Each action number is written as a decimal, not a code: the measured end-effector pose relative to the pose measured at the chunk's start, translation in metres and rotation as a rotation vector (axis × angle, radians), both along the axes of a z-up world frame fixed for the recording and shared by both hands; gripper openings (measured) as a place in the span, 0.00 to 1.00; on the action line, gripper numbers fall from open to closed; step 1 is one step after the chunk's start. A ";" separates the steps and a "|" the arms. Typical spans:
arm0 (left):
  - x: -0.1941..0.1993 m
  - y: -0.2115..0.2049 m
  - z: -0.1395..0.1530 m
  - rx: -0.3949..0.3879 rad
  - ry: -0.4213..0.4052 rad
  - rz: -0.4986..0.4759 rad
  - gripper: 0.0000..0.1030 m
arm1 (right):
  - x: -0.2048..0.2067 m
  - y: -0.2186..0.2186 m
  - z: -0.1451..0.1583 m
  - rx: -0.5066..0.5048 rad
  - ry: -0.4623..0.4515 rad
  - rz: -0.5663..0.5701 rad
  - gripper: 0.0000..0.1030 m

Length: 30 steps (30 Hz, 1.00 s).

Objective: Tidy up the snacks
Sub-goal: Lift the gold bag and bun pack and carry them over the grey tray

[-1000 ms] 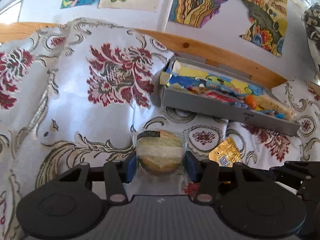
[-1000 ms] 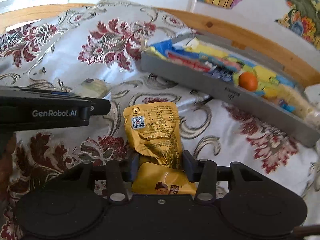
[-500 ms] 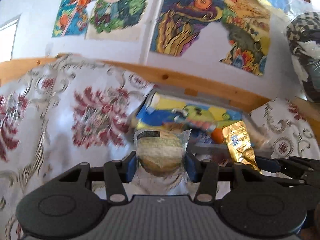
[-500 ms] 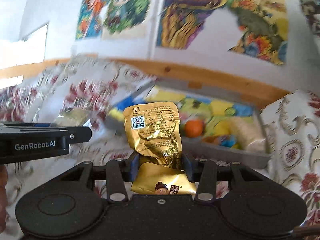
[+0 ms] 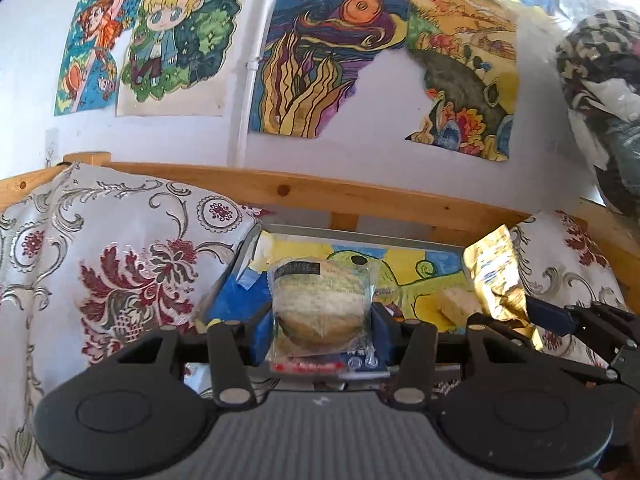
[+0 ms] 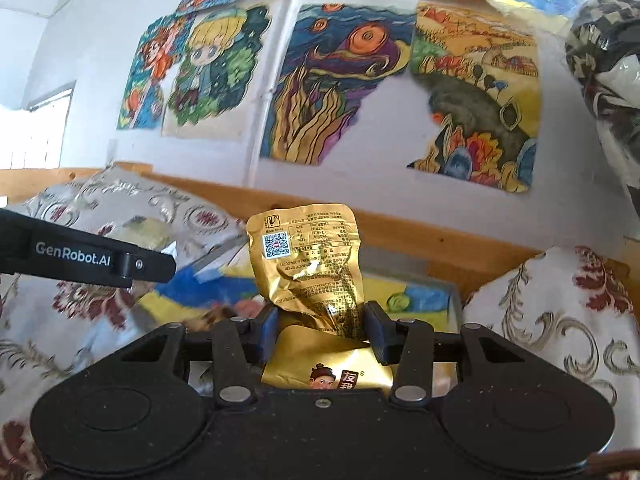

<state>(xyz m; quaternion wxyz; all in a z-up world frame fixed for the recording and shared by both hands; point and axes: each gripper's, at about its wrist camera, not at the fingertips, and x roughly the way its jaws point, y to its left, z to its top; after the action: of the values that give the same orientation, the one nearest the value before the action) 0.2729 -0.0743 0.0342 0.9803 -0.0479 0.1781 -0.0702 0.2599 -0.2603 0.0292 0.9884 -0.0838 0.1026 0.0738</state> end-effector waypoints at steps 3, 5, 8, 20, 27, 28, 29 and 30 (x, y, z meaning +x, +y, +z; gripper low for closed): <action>0.018 -0.002 0.002 -0.025 0.031 0.013 0.52 | 0.012 -0.007 -0.001 0.001 -0.020 -0.004 0.46; 0.031 -0.004 0.001 -0.033 0.051 0.026 0.52 | 0.020 -0.012 -0.002 0.014 -0.021 -0.014 0.46; 0.048 -0.012 0.001 -0.032 0.060 0.039 0.52 | 0.031 -0.021 -0.007 0.056 -0.024 -0.019 0.46; 0.095 -0.045 -0.005 -0.001 0.066 0.026 0.52 | 0.063 -0.038 -0.023 0.147 0.023 -0.026 0.46; 0.104 -0.050 -0.013 -0.007 0.091 0.027 0.52 | 0.071 -0.038 -0.030 0.147 0.051 -0.020 0.46; 0.105 -0.050 -0.014 -0.005 0.094 0.027 0.52 | 0.073 -0.038 -0.032 0.148 0.058 -0.019 0.46; 0.105 -0.050 -0.015 -0.002 0.096 0.026 0.52 | 0.074 -0.038 -0.033 0.148 0.064 -0.020 0.46; 0.106 -0.051 -0.016 0.001 0.098 0.026 0.52 | 0.075 -0.038 -0.035 0.148 0.069 -0.021 0.46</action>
<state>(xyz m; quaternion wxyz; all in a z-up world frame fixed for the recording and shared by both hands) 0.3786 -0.1250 0.0183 0.9713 -0.0530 0.2253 -0.0550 0.3347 -0.2980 -0.0054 0.9885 -0.0067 0.1318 0.0736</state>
